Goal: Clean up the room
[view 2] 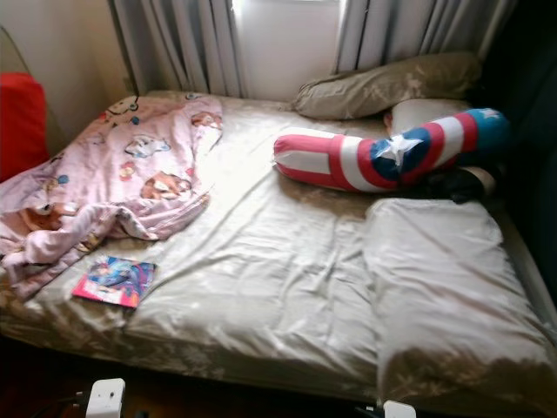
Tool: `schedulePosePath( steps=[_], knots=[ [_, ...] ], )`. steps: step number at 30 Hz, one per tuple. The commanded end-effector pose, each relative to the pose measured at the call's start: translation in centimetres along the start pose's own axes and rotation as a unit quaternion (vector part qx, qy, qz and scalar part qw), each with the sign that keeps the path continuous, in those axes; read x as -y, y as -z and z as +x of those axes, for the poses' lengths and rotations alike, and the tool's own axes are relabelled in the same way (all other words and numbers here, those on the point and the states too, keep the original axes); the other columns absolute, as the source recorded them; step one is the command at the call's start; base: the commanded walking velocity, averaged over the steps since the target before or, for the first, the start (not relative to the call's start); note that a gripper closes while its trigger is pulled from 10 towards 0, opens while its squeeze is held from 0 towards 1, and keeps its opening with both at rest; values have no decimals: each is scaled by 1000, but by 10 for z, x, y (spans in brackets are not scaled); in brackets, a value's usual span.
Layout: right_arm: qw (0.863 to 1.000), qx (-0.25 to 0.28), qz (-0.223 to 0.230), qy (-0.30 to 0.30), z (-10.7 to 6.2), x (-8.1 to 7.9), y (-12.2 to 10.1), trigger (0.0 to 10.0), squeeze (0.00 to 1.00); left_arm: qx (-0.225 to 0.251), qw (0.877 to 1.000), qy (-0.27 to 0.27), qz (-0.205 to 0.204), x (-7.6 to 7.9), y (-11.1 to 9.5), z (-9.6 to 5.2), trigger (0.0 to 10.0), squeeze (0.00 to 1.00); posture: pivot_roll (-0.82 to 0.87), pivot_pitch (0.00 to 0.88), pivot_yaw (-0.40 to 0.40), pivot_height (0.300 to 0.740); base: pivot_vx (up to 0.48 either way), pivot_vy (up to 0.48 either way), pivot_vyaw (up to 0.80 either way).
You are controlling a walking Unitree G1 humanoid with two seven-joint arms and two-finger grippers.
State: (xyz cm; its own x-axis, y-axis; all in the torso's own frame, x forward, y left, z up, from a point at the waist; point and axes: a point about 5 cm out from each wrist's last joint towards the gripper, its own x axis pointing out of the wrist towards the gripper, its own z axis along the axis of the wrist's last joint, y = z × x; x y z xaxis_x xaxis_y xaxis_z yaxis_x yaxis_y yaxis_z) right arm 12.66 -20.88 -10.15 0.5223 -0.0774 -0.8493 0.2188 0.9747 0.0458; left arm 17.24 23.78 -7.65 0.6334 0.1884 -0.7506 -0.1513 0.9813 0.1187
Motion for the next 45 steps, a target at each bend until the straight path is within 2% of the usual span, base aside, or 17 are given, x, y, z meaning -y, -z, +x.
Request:
schedulePosePath(
  steps=[1, 28, 33, 45],
  knots=[
    [1000, -3, 0, 8, -2, 7, 3, 10000, 0, -12, 1000, 7, -1, 5, 6, -1, 10000, 0, 60, 0, -19, 740, 0, -334, 0],
    [1000, 0, 11, 12, -2, 8, 3, 10000, 0, -13, 1000, 18, 4, 10, 8, -2, 10000, 0, 38, 0, -22, 740, 0, -332, 0],
    [1000, -2, 16, 14, -2, 9, 3, 10000, 0, -11, 1000, 15, -7, 9, 7, -1, 10000, 0, 41, 0, -25, 740, 0, -52, 0],
    [1000, 0, 16, 13, -2, 9, 1, 10000, 0, -11, 1000, 13, -11, 9, 7, -1, 10000, 0, 38, 0, -35, 740, 0, 0, -723]
  ],
)
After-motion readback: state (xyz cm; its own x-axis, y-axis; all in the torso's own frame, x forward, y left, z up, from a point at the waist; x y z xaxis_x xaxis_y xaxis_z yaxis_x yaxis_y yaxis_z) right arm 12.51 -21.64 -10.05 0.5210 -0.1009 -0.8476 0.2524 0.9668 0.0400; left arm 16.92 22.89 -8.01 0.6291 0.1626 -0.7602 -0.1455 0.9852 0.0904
